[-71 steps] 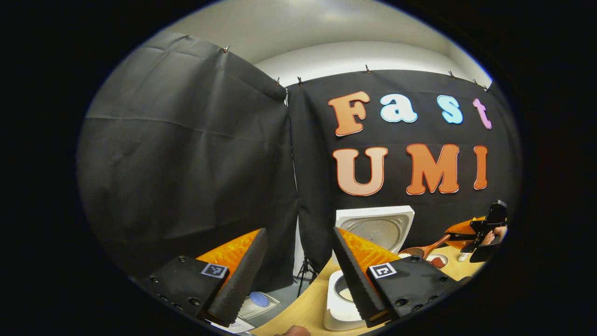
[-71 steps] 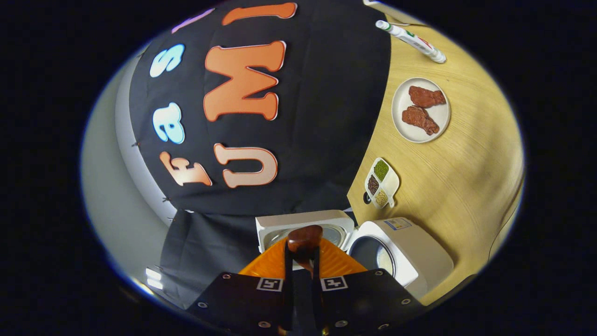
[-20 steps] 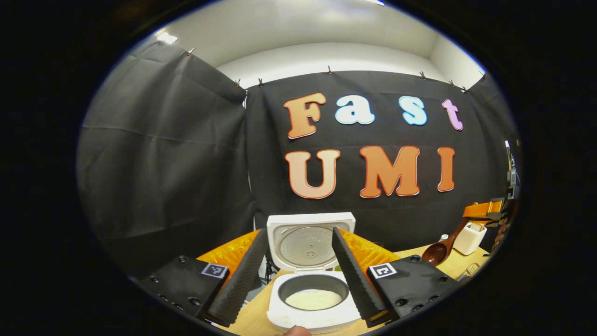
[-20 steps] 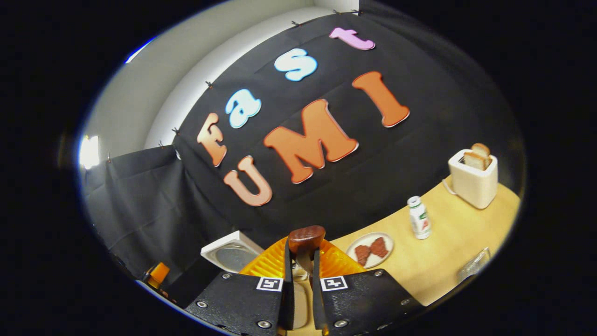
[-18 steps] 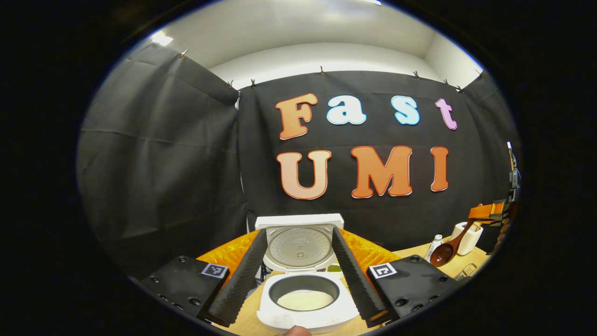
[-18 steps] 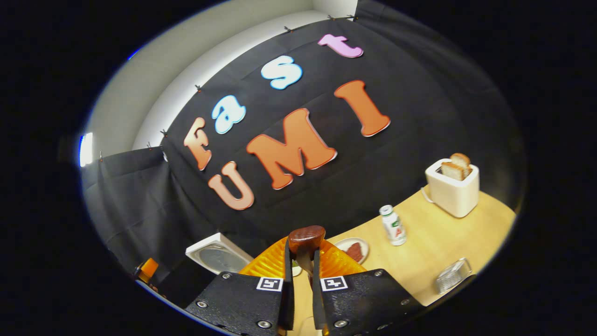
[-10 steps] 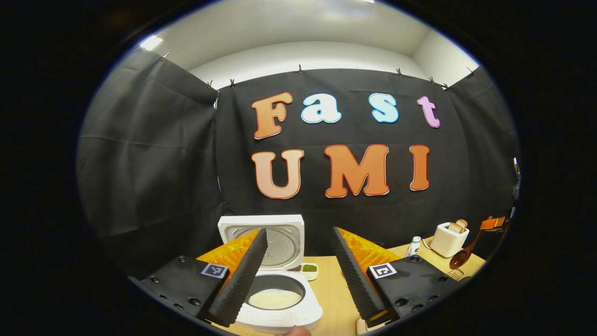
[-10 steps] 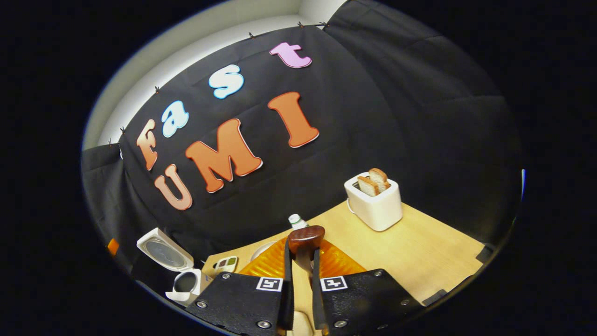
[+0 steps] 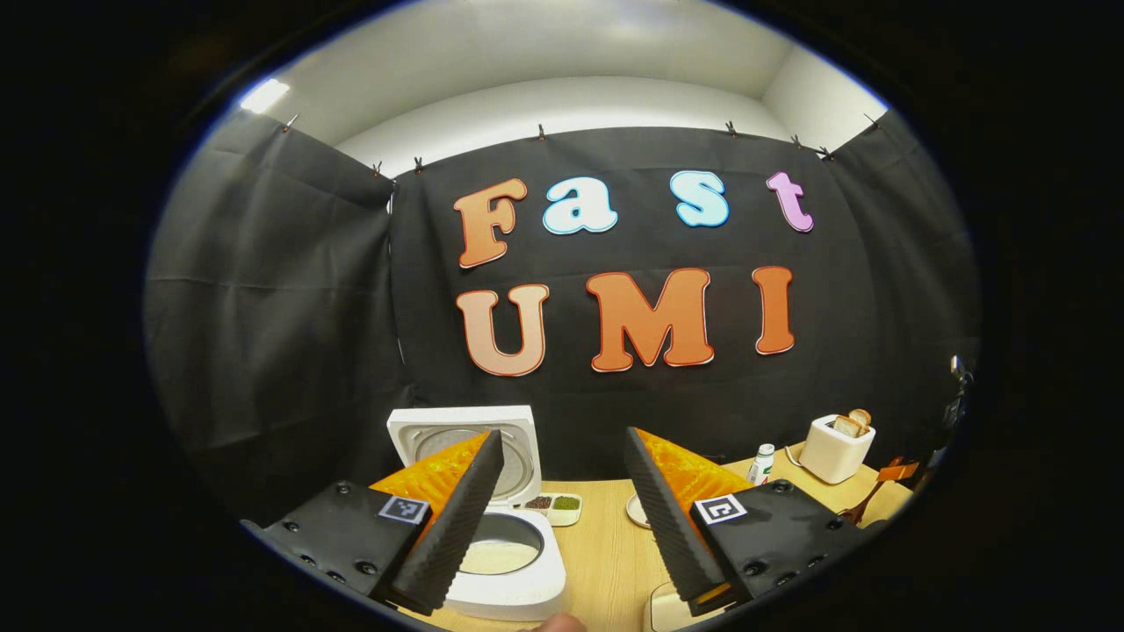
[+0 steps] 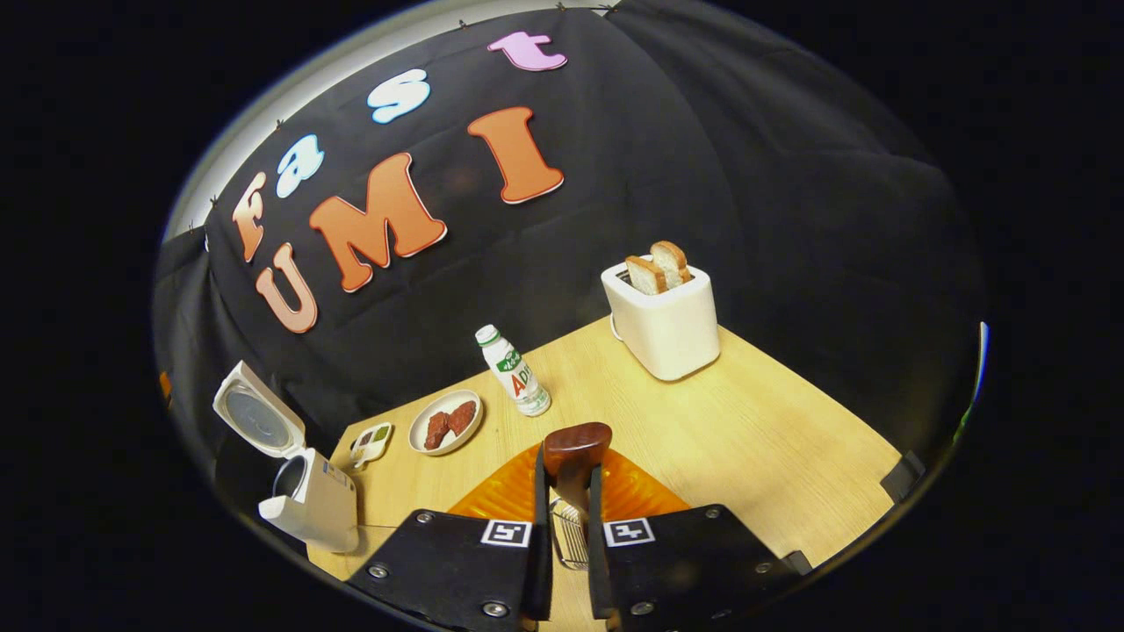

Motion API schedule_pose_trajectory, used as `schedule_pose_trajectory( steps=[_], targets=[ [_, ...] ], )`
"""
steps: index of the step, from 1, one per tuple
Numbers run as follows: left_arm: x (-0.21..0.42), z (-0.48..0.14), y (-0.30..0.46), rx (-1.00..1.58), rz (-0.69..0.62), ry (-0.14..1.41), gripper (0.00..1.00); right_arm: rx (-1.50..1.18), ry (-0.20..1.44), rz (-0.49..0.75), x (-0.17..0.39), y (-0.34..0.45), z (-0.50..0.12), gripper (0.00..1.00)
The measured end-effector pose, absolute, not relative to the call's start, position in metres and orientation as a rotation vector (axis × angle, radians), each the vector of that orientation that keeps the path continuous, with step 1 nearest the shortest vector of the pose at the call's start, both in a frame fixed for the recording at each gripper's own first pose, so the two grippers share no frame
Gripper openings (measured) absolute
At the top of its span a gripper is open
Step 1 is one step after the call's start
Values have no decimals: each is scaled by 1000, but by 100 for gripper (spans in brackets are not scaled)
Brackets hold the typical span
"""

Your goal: Close the left gripper, press the button to open the rice cooker; take a wooden spoon from the chopstick holder with the right hand, scoop a spoonful of rice and pour it into the rice cooker, then put the wooden spoon back into the chopstick holder.

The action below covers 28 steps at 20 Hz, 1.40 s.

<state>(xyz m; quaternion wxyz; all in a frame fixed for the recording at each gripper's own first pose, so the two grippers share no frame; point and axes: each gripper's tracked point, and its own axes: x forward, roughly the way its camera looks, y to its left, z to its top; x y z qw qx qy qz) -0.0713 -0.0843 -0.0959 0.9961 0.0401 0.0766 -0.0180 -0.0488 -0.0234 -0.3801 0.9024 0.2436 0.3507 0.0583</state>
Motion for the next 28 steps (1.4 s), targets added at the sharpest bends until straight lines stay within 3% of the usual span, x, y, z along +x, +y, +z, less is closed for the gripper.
schedule_pose_trajectory(
  steps=[1, 7, 10, 12, 13, 14, 18, 28],
  targets=[
    [-74, -95, -86, 81, -33, 156, 94, 497, 737, 125, -50, -21, -387, 16],
    [-82, -90, -87, 102, -13, 151, 94, 516, 715, 129, -46, -20, -396, 21],
    [-80, -85, -80, 111, -3, 139, 94, 525, 734, 100, -47, -29, -404, 30],
    [-76, -82, -74, 114, 4, 129, 94, 515, 740, 69, -49, -41, -403, 45],
    [-73, -81, -72, 106, 5, 123, 94, 510, 740, 52, -51, -46, -401, 46],
    [-69, -79, -67, 89, 7, 118, 94, 505, 736, 36, -50, -52, -398, 72],
    [-49, -69, -49, 51, 15, 108, 94, 503, 700, -37, -54, -79, -377, 91],
    [85, -57, 29, -44, 58, 231, 94, 367, 487, -22, -59, -73, -252, 93]
  ],
)
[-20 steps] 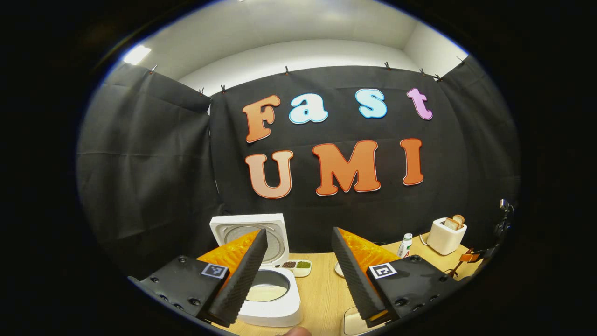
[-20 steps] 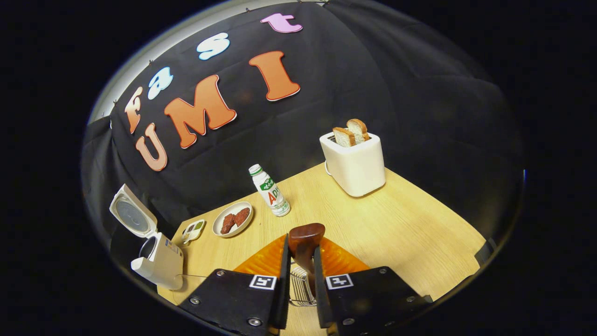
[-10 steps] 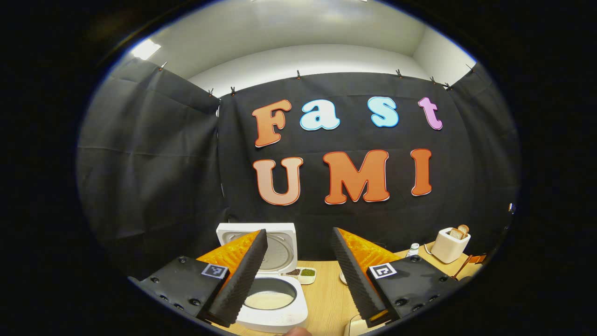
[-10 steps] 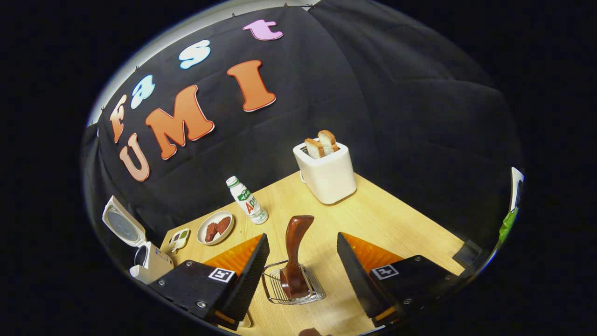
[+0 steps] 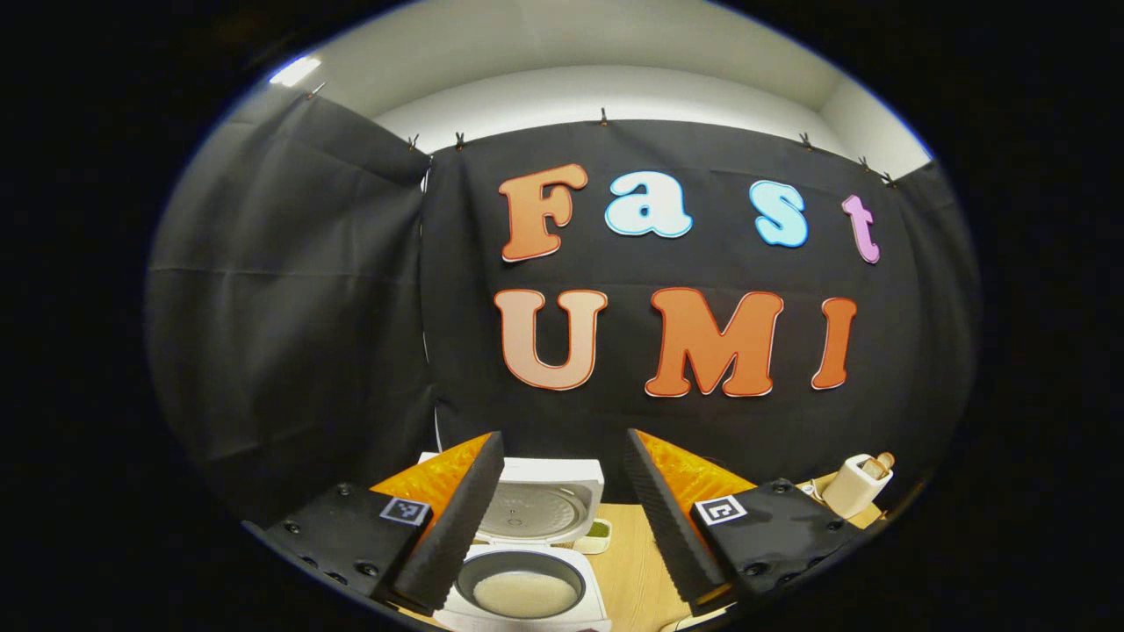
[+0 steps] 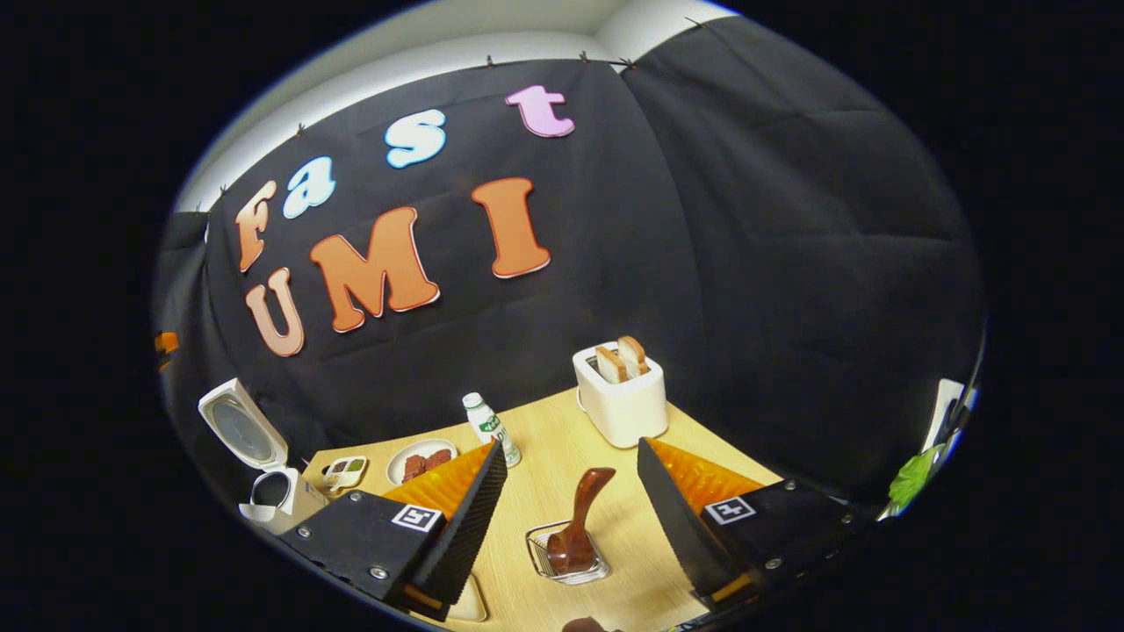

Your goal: Close the left gripper, press the button to open the rice cooker; take a wooden spoon from the chopstick holder with the right hand, scoop a spoonful of rice and pour it into the rice cooker, then put the wooden spoon back into the chopstick holder.

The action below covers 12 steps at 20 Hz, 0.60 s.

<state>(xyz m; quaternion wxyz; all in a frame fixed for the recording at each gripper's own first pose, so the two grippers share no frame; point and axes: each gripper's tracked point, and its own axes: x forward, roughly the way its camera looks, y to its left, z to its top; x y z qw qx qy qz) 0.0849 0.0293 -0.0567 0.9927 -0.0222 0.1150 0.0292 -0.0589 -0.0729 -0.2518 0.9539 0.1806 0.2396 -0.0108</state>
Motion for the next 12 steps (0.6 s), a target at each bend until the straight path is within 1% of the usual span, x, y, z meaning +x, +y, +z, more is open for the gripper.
schedule_pose_trajectory(
  steps=[2, 3, 4, 5, 6, 7, 8, 9, 10, 11, 12],
  targets=[
    [121, -64, 52, -49, 66, 271, 92, 346, 452, -6, -58, -63, -230, 93],
    [135, -72, 59, -62, 65, 305, 78, 344, 436, 1, -59, -56, -220, 93],
    [150, -80, 66, -96, 67, 341, 72, 351, 420, 1, -59, -51, -212, 93],
    [164, -89, 75, -116, 76, 372, 49, 359, 412, 2, -59, -47, -207, 93],
    [178, -96, 83, -135, 80, 400, 44, 362, 408, -3, -63, -45, -205, 93],
    [189, -104, 91, -143, 90, 423, 29, 359, 406, -4, -67, -41, -203, 93],
    [200, -115, 99, -141, 102, 451, 26, 347, 405, -11, -70, -40, -201, 93],
    [210, -126, 100, -143, 84, 489, 14, 340, 407, -14, -72, -39, -201, 93],
    [214, -138, 94, -136, 55, 536, 14, 335, 409, -17, -75, -37, -199, 93],
    [217, -152, 90, -118, 28, 584, 9, 334, 407, -25, -77, -38, -197, 93],
    [222, -164, 87, -97, 13, 629, 9, 336, 408, -27, -78, -36, -195, 93]
  ],
)
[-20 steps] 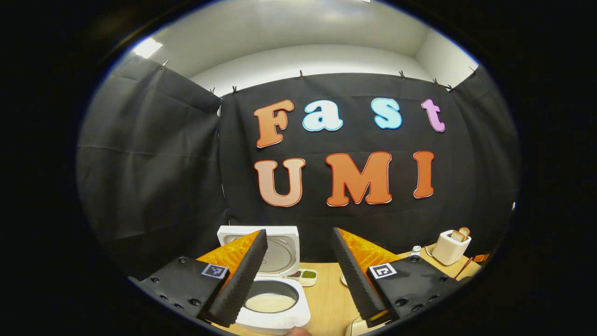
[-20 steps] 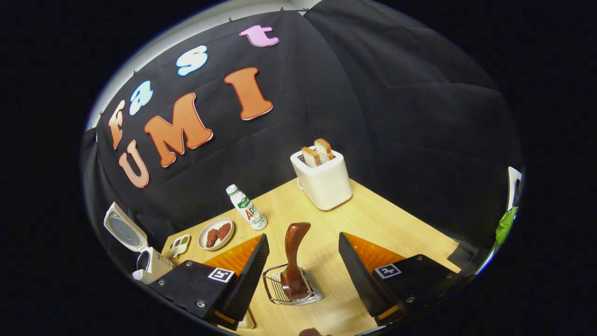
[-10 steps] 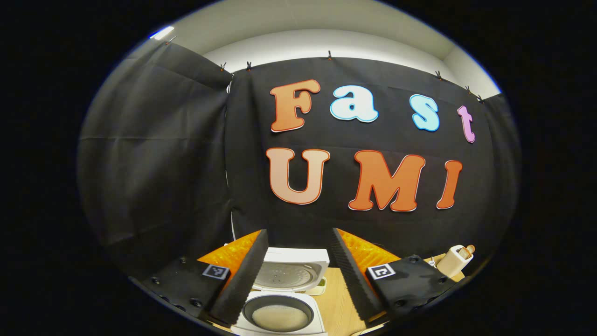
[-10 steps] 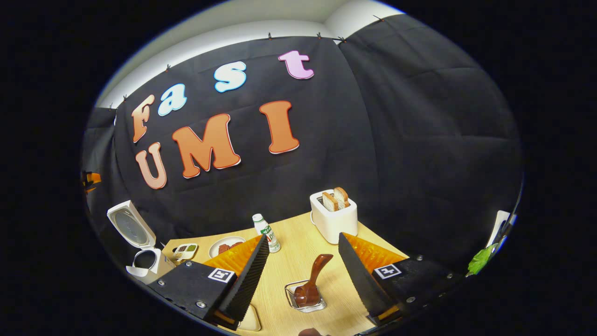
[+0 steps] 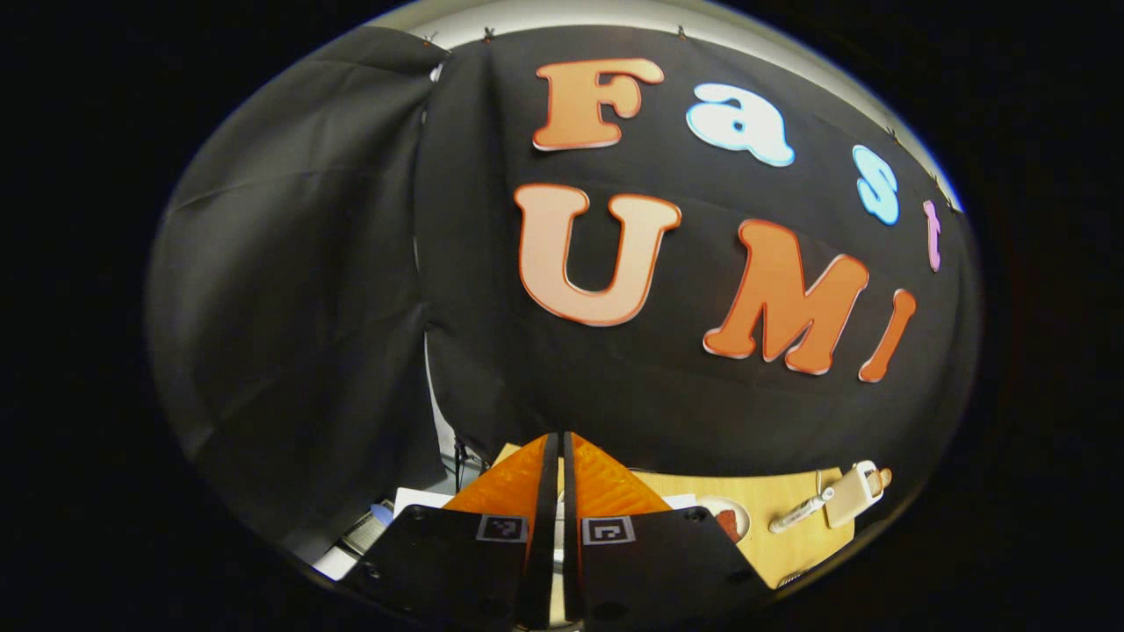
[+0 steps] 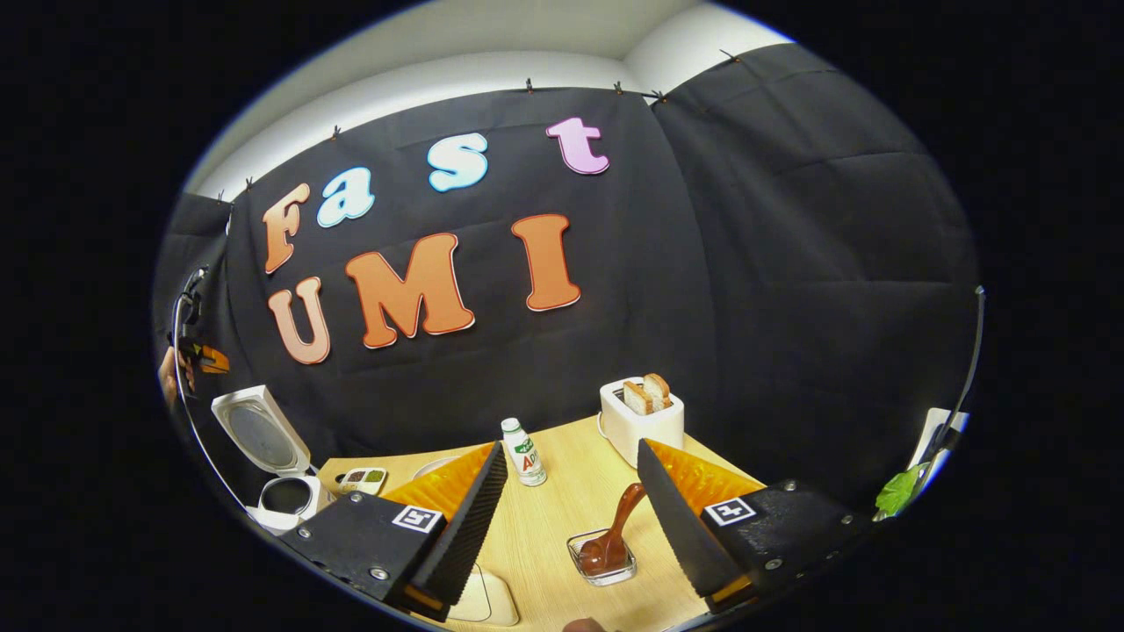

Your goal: Close the left gripper, press the button to open the rice cooker; take a wooden spoon from the chopstick holder with the right hand, scoop a spoonful of rice and pour it into the rice cooker, then put the wooden spoon back into the chopstick holder.

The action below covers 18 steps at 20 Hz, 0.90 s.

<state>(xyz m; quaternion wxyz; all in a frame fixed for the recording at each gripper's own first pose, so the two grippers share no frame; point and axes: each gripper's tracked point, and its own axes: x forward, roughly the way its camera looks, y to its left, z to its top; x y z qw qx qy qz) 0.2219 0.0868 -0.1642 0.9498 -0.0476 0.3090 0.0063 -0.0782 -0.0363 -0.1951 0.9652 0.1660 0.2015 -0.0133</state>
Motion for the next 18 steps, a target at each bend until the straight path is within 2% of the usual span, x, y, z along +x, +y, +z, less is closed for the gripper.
schedule_pose_trajectory(
  steps=[1, 2, 3, 5, 7, 8, 10, 14, 15, 18],
  targets=[
    [225, -176, 84, -81, 2, 674, 15, 337, 409, -29, -80, -36, -194, 93],
    [224, -186, 82, -69, -7, 712, 15, 340, 405, -25, -81, -34, -191, 93],
    [226, -196, 83, -64, -9, 741, 9, 339, 401, -24, -82, -33, -189, 93],
    [213, -209, 84, -53, 7, 820, 9, 342, 397, -11, -82, -29, -187, 93],
    [213, -214, 87, -50, 8, 834, 10, 344, 390, 3, -80, -26, -185, 93],
    [207, -213, 86, -52, 1, 849, 14, 349, 389, 10, -79, -24, -185, 93],
    [180, -216, 81, -74, -12, 908, 10, 366, 390, 34, -77, -17, -187, 93],
    [119, -223, 73, -166, -33, 1010, 10, 386, 390, 90, -68, -5, -191, 93],
    [102, -228, 71, -201, -34, 1038, 4, 388, 393, 104, -64, -4, -195, 93],
    [47, -252, 65, -271, -30, 1083, 4, 399, 391, 156, -54, 6, -193, 93]
  ],
)
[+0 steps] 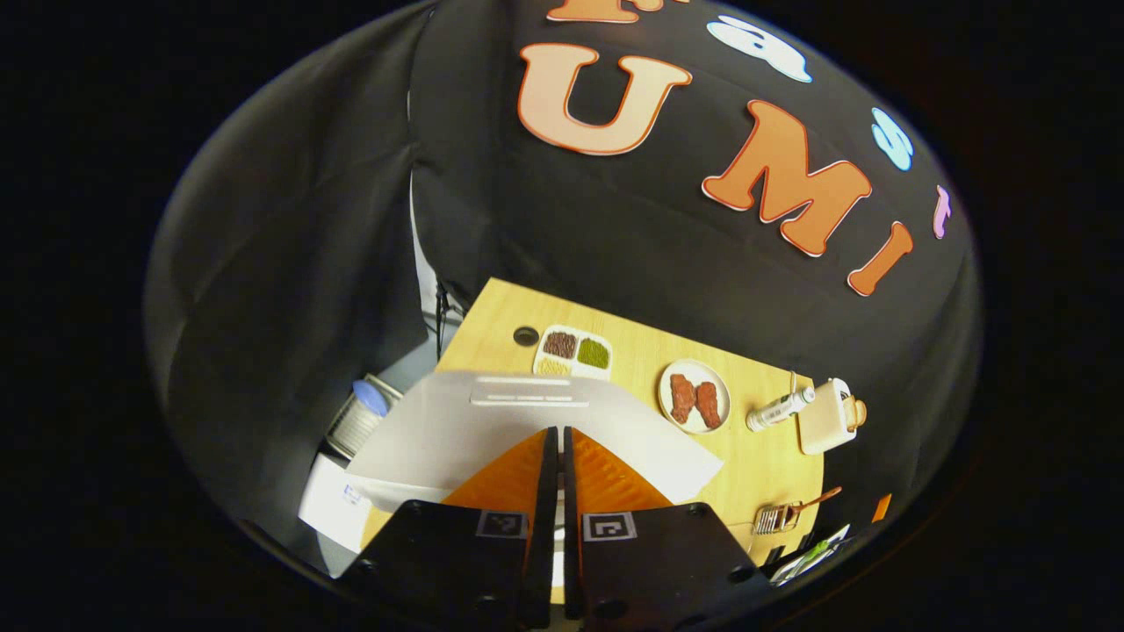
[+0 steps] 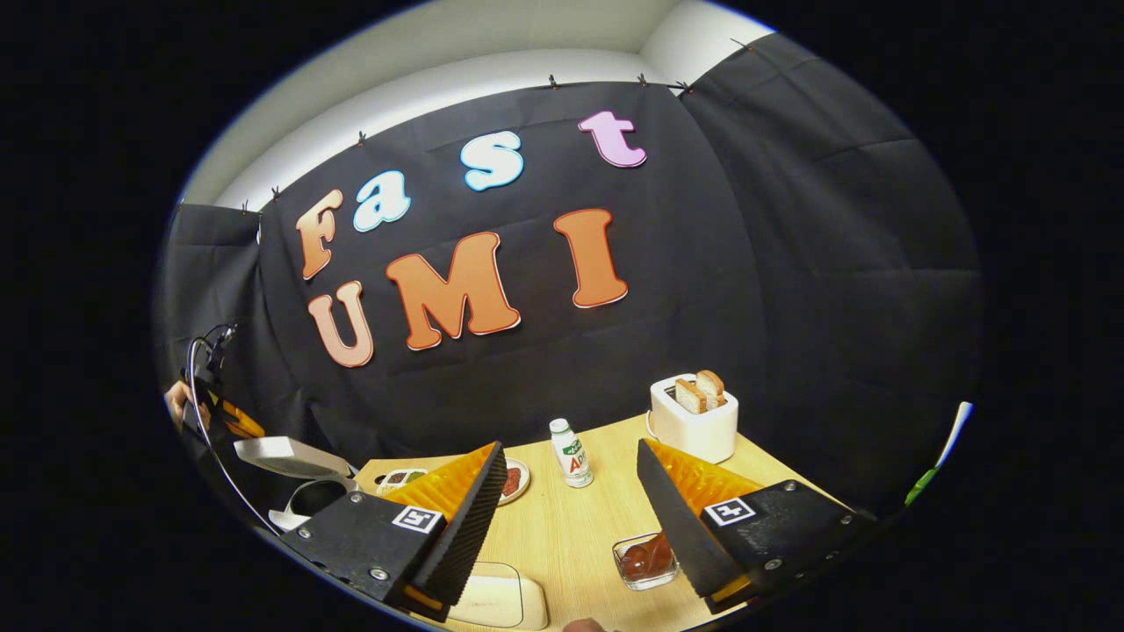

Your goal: Close the left gripper, press the button to open the rice cooker; take a wooden spoon from the chopstick holder with the right hand, scoop a spoonful of rice and pour it into the rice cooker, then put the wooden spoon back into the chopstick holder.

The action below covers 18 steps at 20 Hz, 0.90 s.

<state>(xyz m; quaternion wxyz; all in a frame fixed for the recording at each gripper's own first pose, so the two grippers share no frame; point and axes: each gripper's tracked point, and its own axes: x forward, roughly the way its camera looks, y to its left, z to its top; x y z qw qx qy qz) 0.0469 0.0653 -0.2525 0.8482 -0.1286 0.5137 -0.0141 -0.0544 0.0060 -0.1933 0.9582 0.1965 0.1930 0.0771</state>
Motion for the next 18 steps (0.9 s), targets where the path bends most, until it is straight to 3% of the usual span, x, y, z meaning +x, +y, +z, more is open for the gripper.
schedule_pose_trajectory(
  steps=[9, 18],
  targets=[
    [-29, -310, 62, -348, 47, 1129, 3, 397, 408, 287, -41, 43, -198, 93],
    [-52, -359, 65, -355, 89, 1172, 6, 375, 426, 280, -42, 39, -204, 93]
  ],
)
